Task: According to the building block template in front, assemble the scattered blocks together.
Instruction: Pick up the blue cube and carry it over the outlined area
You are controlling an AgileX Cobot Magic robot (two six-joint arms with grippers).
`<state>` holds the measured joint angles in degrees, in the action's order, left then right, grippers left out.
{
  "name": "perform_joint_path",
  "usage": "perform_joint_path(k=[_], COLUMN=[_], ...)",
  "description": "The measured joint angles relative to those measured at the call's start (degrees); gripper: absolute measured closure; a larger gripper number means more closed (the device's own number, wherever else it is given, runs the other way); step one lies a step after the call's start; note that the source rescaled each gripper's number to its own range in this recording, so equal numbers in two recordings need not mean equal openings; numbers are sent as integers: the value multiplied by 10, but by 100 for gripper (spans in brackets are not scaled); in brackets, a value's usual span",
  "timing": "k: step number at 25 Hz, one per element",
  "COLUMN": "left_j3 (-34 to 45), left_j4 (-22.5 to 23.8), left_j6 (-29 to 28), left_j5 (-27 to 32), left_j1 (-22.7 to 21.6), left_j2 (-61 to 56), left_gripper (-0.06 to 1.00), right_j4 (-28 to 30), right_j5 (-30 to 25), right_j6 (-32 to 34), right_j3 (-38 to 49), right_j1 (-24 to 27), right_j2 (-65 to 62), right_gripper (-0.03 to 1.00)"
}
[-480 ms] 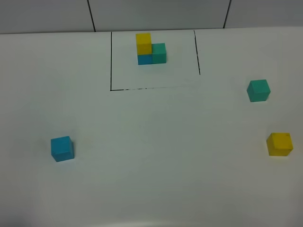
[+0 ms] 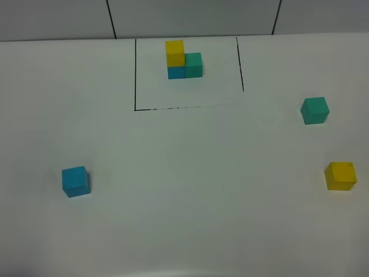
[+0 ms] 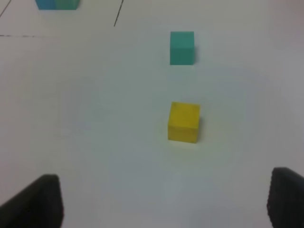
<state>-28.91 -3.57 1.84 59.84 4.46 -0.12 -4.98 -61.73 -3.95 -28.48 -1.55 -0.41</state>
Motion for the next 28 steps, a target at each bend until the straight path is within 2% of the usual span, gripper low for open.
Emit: perform_joint_path(k=[28], left_j3=[0], left_j4=[0], left_j6=[0], left_j5=[0], left_j1=[0], left_j2=[0], left_gripper=[90], right_j4=[0], right_j5=[0], right_j6=[0], right_j3=[0], right_j1=[0], right_j2=[0], right_gripper=[22])
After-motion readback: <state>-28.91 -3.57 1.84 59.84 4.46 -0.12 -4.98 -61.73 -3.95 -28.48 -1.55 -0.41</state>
